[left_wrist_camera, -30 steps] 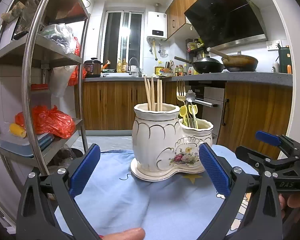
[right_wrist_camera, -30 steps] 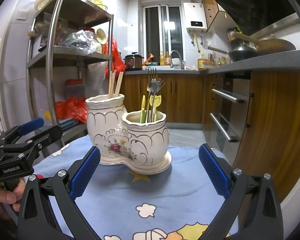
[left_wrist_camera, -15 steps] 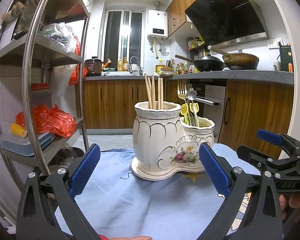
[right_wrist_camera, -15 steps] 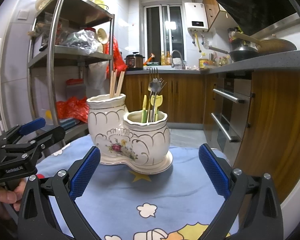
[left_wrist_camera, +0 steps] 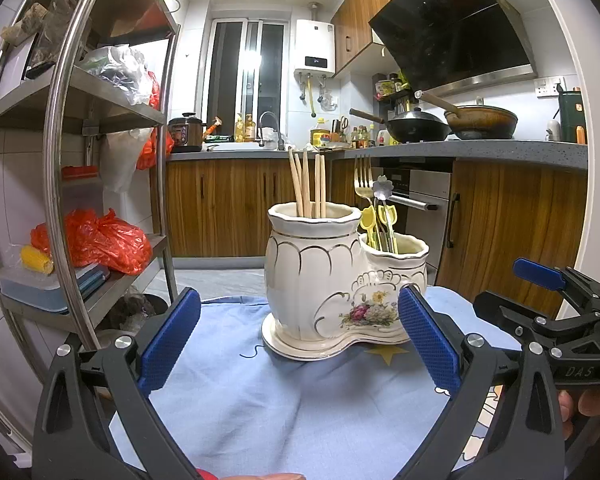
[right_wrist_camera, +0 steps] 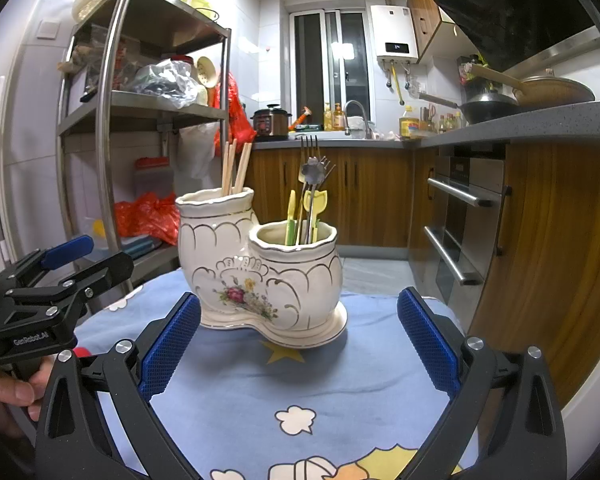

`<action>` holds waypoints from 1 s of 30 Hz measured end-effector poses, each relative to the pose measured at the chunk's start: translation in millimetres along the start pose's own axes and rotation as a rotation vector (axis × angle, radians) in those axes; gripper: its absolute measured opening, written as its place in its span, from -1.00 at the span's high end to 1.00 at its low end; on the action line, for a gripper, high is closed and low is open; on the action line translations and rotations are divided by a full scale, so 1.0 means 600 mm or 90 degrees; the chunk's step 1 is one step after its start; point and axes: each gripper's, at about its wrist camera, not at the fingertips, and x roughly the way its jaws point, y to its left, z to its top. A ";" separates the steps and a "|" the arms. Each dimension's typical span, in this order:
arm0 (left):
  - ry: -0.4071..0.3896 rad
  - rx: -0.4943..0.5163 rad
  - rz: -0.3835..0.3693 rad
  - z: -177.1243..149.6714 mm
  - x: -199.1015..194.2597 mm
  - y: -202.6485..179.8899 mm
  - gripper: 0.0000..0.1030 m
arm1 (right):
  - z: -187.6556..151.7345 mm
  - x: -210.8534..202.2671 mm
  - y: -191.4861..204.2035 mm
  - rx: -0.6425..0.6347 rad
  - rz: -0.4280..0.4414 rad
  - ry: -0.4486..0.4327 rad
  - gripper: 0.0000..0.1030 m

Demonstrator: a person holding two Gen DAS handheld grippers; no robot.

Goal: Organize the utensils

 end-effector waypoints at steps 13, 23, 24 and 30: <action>0.000 0.001 -0.001 0.000 0.000 0.000 -0.89 | 0.000 0.000 0.000 0.000 0.000 0.000 -0.90; -0.003 0.001 -0.003 0.001 -0.001 -0.001 -0.89 | -0.001 0.000 0.000 0.000 0.000 0.000 -0.90; -0.003 0.001 -0.003 0.001 -0.001 0.000 -0.89 | -0.001 0.000 0.000 0.000 0.000 0.001 -0.90; -0.002 -0.001 -0.003 0.002 -0.003 0.003 -0.89 | 0.000 0.000 0.001 0.000 0.000 0.000 -0.90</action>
